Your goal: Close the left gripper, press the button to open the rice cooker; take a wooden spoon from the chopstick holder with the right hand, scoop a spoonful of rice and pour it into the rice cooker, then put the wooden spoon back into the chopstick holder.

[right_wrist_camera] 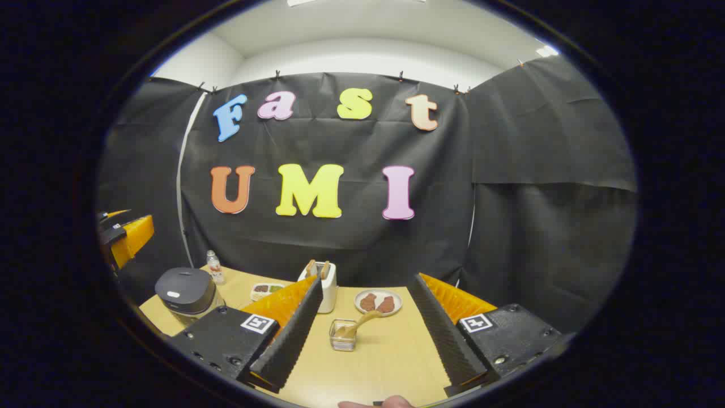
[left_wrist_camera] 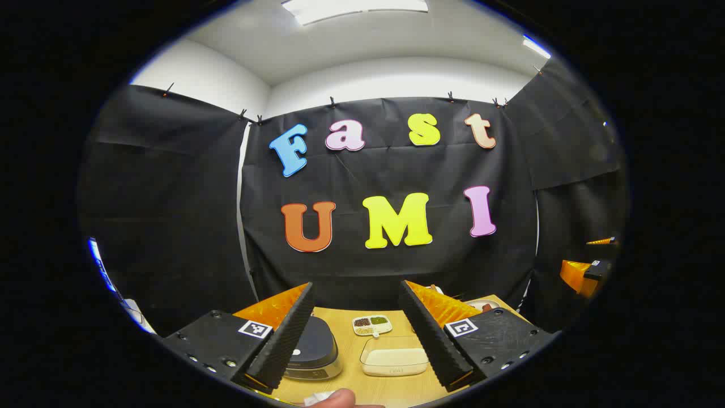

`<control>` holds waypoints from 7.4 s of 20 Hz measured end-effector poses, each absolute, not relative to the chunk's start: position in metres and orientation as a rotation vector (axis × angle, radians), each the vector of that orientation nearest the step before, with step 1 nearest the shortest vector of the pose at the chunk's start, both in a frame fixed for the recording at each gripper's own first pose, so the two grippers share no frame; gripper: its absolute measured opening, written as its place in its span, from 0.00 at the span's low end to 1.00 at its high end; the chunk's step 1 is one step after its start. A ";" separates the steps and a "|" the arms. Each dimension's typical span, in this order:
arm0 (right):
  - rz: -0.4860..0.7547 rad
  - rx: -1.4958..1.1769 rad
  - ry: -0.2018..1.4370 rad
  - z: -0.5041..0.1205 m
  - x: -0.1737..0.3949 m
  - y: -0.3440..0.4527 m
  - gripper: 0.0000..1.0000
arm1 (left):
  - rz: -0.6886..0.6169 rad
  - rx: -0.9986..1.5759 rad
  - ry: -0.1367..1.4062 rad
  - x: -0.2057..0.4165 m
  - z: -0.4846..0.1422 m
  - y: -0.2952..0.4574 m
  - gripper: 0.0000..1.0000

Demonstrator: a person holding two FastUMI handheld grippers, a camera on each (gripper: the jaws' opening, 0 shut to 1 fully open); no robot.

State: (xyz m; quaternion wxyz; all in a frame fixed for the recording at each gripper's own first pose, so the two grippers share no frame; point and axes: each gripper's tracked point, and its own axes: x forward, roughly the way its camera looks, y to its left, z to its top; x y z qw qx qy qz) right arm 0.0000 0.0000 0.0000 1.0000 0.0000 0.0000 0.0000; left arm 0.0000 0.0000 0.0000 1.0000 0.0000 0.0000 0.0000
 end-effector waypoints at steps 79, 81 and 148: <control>0.039 -0.165 0.094 -0.011 0.021 0.087 0.99 | 0.289 -0.092 0.779 0.083 -0.279 0.159 0.00; 0.039 -0.178 0.097 -0.013 0.022 0.088 1.00 | 0.237 -0.094 0.736 0.090 -0.268 0.150 0.00; -0.086 0.145 0.197 -0.201 0.177 0.027 1.00 | 0.232 0.018 0.026 0.023 -0.057 0.134 0.95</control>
